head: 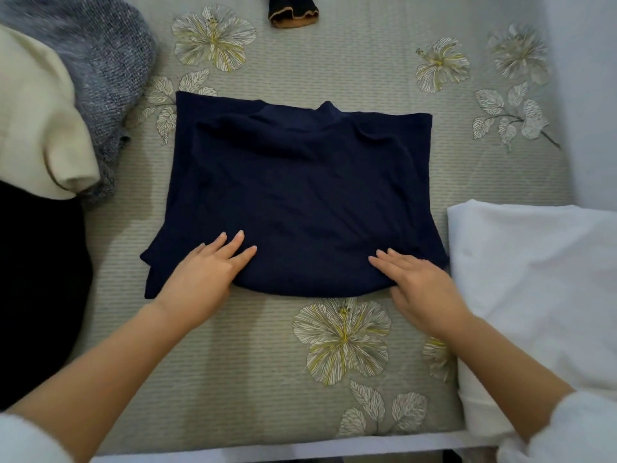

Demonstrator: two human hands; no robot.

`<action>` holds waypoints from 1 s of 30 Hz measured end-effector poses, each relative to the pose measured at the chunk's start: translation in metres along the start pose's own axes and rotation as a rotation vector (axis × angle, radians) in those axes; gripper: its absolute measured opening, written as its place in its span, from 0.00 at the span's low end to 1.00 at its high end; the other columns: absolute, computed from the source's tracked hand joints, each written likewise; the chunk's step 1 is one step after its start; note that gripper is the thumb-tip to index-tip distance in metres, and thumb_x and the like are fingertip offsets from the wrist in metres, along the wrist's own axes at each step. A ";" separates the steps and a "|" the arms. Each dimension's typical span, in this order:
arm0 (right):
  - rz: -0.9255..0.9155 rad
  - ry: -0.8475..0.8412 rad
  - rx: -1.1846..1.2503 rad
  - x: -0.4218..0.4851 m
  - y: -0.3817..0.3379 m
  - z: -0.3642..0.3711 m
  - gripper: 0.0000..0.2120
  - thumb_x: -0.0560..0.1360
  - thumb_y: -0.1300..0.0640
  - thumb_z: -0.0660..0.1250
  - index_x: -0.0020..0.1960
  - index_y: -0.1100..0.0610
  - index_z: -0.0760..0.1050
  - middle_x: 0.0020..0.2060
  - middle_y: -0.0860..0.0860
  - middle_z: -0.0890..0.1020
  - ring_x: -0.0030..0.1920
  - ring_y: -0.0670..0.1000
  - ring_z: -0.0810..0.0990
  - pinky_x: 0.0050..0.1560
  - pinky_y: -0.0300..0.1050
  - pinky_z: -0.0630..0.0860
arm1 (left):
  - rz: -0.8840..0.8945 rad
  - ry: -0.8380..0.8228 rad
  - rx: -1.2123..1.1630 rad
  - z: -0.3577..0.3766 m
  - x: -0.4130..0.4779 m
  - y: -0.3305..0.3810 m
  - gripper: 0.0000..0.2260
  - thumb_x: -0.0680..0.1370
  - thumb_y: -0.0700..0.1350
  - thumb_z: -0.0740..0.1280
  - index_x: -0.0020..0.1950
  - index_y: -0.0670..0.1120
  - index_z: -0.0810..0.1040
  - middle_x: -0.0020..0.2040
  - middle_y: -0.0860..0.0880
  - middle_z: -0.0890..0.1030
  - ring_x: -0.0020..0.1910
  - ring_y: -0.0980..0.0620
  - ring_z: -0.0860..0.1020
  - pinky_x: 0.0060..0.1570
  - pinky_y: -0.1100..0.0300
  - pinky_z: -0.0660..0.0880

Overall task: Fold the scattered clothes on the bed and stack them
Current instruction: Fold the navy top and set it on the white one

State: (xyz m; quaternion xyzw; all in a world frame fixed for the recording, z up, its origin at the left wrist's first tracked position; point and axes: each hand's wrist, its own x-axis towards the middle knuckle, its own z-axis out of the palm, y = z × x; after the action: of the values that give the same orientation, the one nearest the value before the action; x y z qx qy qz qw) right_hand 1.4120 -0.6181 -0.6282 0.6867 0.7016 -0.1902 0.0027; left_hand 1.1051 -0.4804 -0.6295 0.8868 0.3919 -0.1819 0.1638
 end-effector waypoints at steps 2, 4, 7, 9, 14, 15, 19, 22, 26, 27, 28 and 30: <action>-0.034 -0.041 0.041 -0.007 0.003 -0.009 0.28 0.66 0.61 0.58 0.66 0.56 0.76 0.62 0.52 0.79 0.61 0.53 0.79 0.58 0.49 0.76 | -0.005 -0.109 0.031 -0.008 -0.011 0.004 0.32 0.80 0.34 0.54 0.78 0.54 0.44 0.79 0.50 0.46 0.78 0.49 0.48 0.75 0.55 0.52; -0.127 -0.104 0.026 -0.018 0.000 -0.020 0.26 0.62 0.59 0.62 0.59 0.55 0.81 0.53 0.51 0.84 0.50 0.50 0.84 0.48 0.42 0.80 | 0.024 -0.173 0.028 -0.012 -0.030 0.011 0.32 0.80 0.35 0.53 0.76 0.55 0.39 0.79 0.51 0.44 0.78 0.50 0.47 0.74 0.58 0.52; -0.212 -0.294 -0.107 -0.035 -0.011 -0.025 0.19 0.63 0.56 0.64 0.51 0.51 0.83 0.42 0.47 0.85 0.40 0.47 0.82 0.39 0.37 0.79 | 0.079 -0.349 -0.001 -0.012 -0.064 0.027 0.32 0.79 0.39 0.54 0.76 0.54 0.38 0.79 0.51 0.41 0.78 0.51 0.45 0.72 0.60 0.57; -0.146 -0.502 -0.040 -0.034 -0.015 -0.028 0.20 0.70 0.47 0.54 0.54 0.51 0.80 0.46 0.47 0.84 0.47 0.48 0.80 0.50 0.45 0.77 | 0.085 -0.382 -0.058 -0.018 -0.072 0.031 0.32 0.77 0.47 0.56 0.78 0.56 0.46 0.79 0.53 0.45 0.77 0.53 0.50 0.68 0.62 0.63; 0.165 -0.237 0.371 0.023 -0.018 -0.042 0.12 0.76 0.53 0.63 0.58 0.51 0.79 0.38 0.42 0.83 0.40 0.43 0.80 0.48 0.41 0.75 | -0.105 0.087 -0.390 -0.034 -0.015 0.016 0.24 0.73 0.54 0.60 0.70 0.53 0.71 0.57 0.55 0.77 0.54 0.54 0.77 0.54 0.58 0.73; 0.191 -0.147 0.406 0.042 -0.019 -0.042 0.12 0.77 0.55 0.63 0.58 0.53 0.79 0.39 0.44 0.83 0.41 0.45 0.80 0.49 0.42 0.75 | -0.156 0.222 -0.457 -0.037 0.005 0.013 0.21 0.75 0.50 0.63 0.67 0.50 0.74 0.51 0.54 0.77 0.48 0.52 0.77 0.52 0.57 0.74; 0.388 0.025 0.728 0.125 -0.028 -0.048 0.15 0.79 0.55 0.61 0.65 0.54 0.73 0.38 0.48 0.83 0.33 0.46 0.80 0.39 0.37 0.77 | -0.466 0.434 -0.695 -0.058 0.084 0.003 0.19 0.78 0.48 0.64 0.68 0.46 0.73 0.39 0.53 0.78 0.45 0.50 0.77 0.49 0.59 0.70; 0.509 0.042 0.761 0.166 -0.032 -0.046 0.21 0.79 0.53 0.62 0.70 0.55 0.66 0.41 0.52 0.83 0.32 0.48 0.80 0.33 0.34 0.76 | -0.642 0.310 -0.850 -0.061 0.117 -0.004 0.13 0.76 0.49 0.65 0.58 0.46 0.79 0.35 0.50 0.82 0.43 0.48 0.81 0.52 0.54 0.77; 0.568 0.062 0.600 0.183 -0.030 -0.035 0.07 0.75 0.57 0.64 0.53 0.53 0.72 0.38 0.53 0.82 0.36 0.54 0.82 0.43 0.52 0.81 | -0.599 0.347 -0.856 -0.063 0.127 -0.003 0.03 0.77 0.45 0.65 0.46 0.48 0.77 0.31 0.51 0.81 0.24 0.56 0.77 0.33 0.64 0.76; 0.576 0.139 0.639 0.184 -0.030 -0.034 0.04 0.74 0.57 0.64 0.48 0.52 0.71 0.36 0.53 0.82 0.37 0.55 0.82 0.43 0.53 0.81 | -0.567 0.419 -0.903 -0.064 0.126 -0.002 0.02 0.78 0.45 0.64 0.48 0.49 0.76 0.31 0.52 0.81 0.23 0.58 0.76 0.29 0.68 0.74; 0.584 0.212 0.698 0.184 -0.030 -0.034 0.04 0.74 0.58 0.64 0.47 0.52 0.70 0.35 0.53 0.81 0.37 0.55 0.82 0.43 0.54 0.81 | -0.538 0.481 -0.946 -0.062 0.127 -0.001 0.03 0.79 0.46 0.63 0.51 0.49 0.75 0.33 0.52 0.81 0.25 0.59 0.77 0.29 0.71 0.72; 0.574 0.265 0.789 0.181 -0.032 -0.032 0.07 0.76 0.57 0.64 0.53 0.53 0.70 0.36 0.52 0.80 0.40 0.52 0.81 0.46 0.53 0.80 | -0.512 0.540 -0.978 -0.054 0.125 0.001 0.10 0.80 0.46 0.62 0.61 0.50 0.72 0.41 0.54 0.80 0.36 0.61 0.79 0.38 0.71 0.73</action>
State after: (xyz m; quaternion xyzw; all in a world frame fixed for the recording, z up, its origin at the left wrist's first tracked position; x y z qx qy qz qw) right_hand 1.3792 -0.4348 -0.6385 0.8190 0.3534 -0.3435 -0.2938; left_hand 1.1948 -0.3789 -0.6384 0.6015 0.6581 0.2166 0.3977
